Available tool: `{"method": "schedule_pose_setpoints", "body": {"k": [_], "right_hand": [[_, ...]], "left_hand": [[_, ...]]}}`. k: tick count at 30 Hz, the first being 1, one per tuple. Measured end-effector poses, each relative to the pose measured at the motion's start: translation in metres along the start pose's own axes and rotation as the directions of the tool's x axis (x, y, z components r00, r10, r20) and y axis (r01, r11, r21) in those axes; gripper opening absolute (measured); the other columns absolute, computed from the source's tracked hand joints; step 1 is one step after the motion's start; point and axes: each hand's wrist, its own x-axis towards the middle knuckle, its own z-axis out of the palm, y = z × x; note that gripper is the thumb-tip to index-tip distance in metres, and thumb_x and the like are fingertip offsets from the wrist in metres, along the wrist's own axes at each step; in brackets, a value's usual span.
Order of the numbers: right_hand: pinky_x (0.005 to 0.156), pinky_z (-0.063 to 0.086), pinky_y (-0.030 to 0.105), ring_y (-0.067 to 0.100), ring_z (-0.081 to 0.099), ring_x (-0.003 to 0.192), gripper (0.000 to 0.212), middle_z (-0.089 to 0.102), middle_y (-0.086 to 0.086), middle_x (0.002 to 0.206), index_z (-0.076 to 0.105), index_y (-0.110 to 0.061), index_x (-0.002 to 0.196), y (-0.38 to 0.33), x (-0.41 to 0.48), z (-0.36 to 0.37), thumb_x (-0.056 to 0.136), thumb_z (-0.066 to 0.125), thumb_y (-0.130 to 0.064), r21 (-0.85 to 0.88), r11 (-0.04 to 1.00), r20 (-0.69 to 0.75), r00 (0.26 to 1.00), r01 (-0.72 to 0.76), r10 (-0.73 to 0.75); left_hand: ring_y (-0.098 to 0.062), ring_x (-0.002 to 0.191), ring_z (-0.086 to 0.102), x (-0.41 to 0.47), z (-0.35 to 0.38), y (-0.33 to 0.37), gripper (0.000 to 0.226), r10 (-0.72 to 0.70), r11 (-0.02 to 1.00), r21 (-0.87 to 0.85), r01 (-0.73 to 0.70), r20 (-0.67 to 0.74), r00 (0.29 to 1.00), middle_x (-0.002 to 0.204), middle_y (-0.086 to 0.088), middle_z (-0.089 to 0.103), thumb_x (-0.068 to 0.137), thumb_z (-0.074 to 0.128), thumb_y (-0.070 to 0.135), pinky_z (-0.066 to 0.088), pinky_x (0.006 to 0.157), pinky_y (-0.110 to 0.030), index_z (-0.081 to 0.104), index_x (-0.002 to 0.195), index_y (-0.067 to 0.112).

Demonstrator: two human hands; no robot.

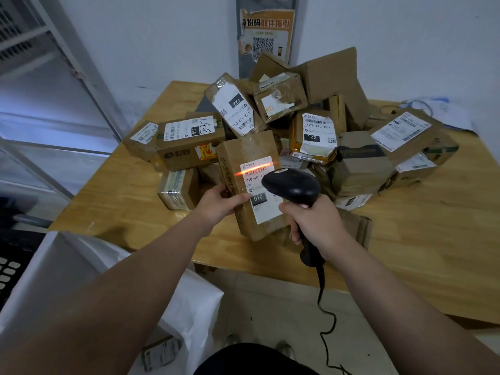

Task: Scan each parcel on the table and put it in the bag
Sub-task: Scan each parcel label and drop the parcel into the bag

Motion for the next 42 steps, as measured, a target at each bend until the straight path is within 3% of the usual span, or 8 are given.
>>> {"method": "schedule_pose_setpoints", "body": {"k": [20, 26, 32, 42], "right_hand": [[0.045, 0.044, 0.026, 0.016, 0.05, 0.038, 0.027, 0.052, 0.004, 0.045, 0.057, -0.006, 0.062, 0.004, -0.012, -0.009, 0.086, 0.064, -0.017, 0.017, 1.0, -0.006, 1.0, -0.011, 0.011], [0.051, 0.048, 0.031, 0.017, 0.049, 0.037, 0.038, 0.05, 0.006, 0.042, 0.053, -0.008, 0.049, 0.02, -0.017, -0.01, 0.084, 0.065, -0.015, 0.026, 0.999, -0.057, 0.998, 0.02, -0.018], [0.051, 0.049, 0.03, 0.018, 0.05, 0.04, 0.032, 0.049, 0.004, 0.041, 0.053, -0.007, 0.05, 0.028, -0.026, -0.013, 0.08, 0.063, -0.008, 0.058, 0.998, -0.089, 0.996, 0.016, -0.011], [0.054, 0.049, 0.033, 0.02, 0.051, 0.04, 0.031, 0.05, 0.004, 0.041, 0.054, -0.007, 0.051, 0.032, -0.028, -0.026, 0.081, 0.063, -0.008, 0.059, 0.998, -0.049, 0.998, 0.035, -0.032]], "left_hand": [[-0.016, 0.112, 0.059, -0.006, 0.008, 0.002, 0.058, 0.004, 1.0, 0.02, -0.003, -0.052, 0.999, 0.125, 0.002, 0.062, 0.082, 0.074, 0.032, 0.05, 0.081, -0.023, 0.051, 0.134, 0.017], [-0.02, 0.116, 0.057, -0.01, 0.013, 0.003, 0.061, -0.014, 1.0, -0.014, 0.013, -0.103, 0.995, 0.125, 0.001, 0.059, 0.083, 0.074, 0.031, 0.05, 0.098, -0.038, 0.049, 0.136, 0.017], [-0.018, 0.114, 0.057, -0.015, 0.02, 0.002, 0.058, -0.009, 0.999, -0.037, 0.005, -0.11, 0.994, 0.116, 0.005, 0.06, 0.083, 0.074, 0.03, 0.05, 0.089, -0.031, 0.051, 0.135, 0.017], [-0.021, 0.115, 0.059, -0.02, 0.027, -0.001, 0.056, -0.021, 0.999, -0.043, 0.013, -0.171, 0.985, 0.123, 0.0, 0.062, 0.083, 0.074, 0.029, 0.05, 0.099, -0.04, 0.052, 0.133, 0.016]]}}
